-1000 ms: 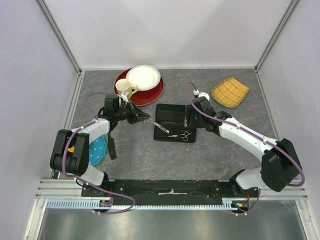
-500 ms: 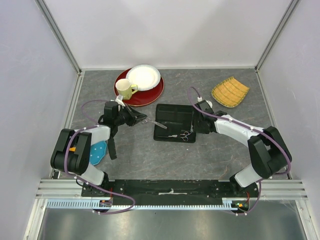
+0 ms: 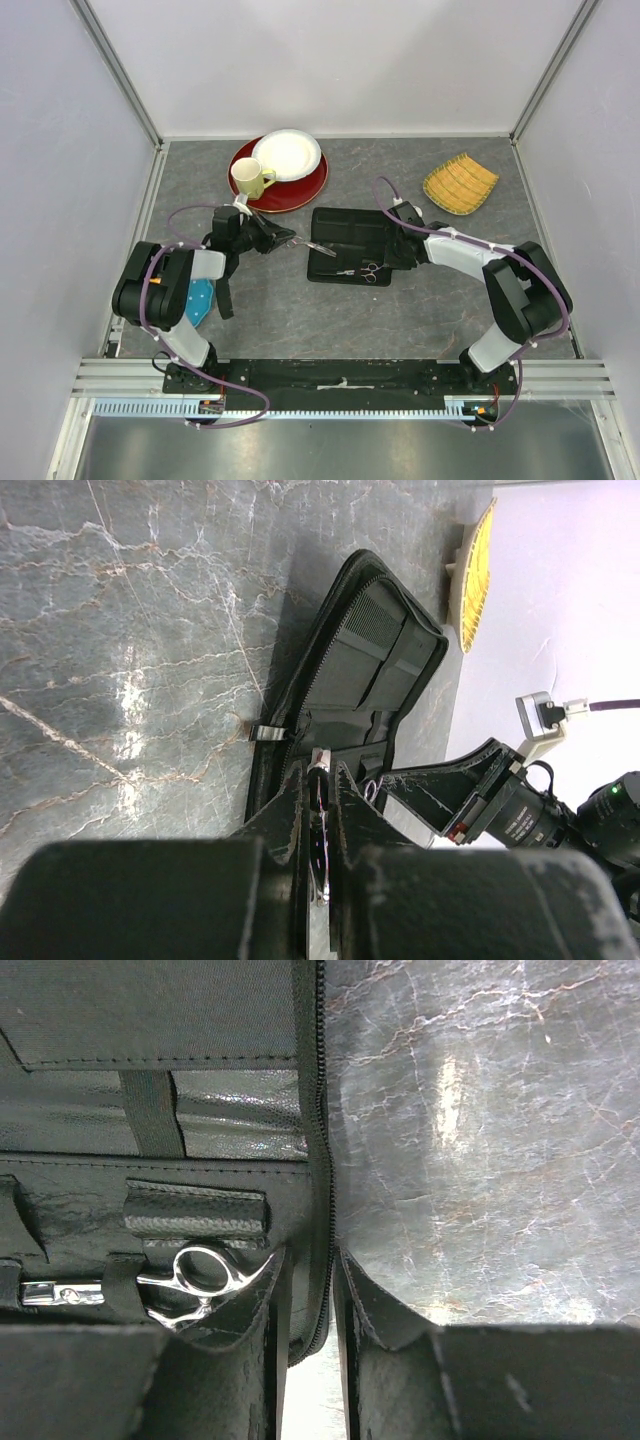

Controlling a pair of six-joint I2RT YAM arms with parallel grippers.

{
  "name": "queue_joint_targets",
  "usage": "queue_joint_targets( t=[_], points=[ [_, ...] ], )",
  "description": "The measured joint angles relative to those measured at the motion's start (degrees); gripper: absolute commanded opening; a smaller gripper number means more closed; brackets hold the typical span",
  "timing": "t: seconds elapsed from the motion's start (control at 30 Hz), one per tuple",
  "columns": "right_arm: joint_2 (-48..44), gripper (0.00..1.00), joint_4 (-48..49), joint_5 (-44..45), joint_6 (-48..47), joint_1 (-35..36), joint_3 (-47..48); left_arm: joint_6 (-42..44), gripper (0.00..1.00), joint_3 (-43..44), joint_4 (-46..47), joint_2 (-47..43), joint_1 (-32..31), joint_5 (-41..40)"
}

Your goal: Sort the hair-cutting tools

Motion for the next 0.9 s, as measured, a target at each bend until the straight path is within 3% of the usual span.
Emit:
queue_joint_targets(
  t=[0.43,0.57,0.9],
  points=[
    [1.3,0.15,-0.9,-1.4,1.5,-0.7,1.1,-2.2,0.02,-3.1,3.6,0.4,0.1,1.5],
    [1.5,0.0,-1.2,-1.4,2.0,-0.7,1.3,-2.1,0.02,-3.1,3.3,0.4,0.4,2.1],
    [1.9,0.0,-1.7,-1.4,3.0,-0.8,1.8,-6.5,0.02,-3.5,10.1,5.5,0.6,5.7]
  ],
)
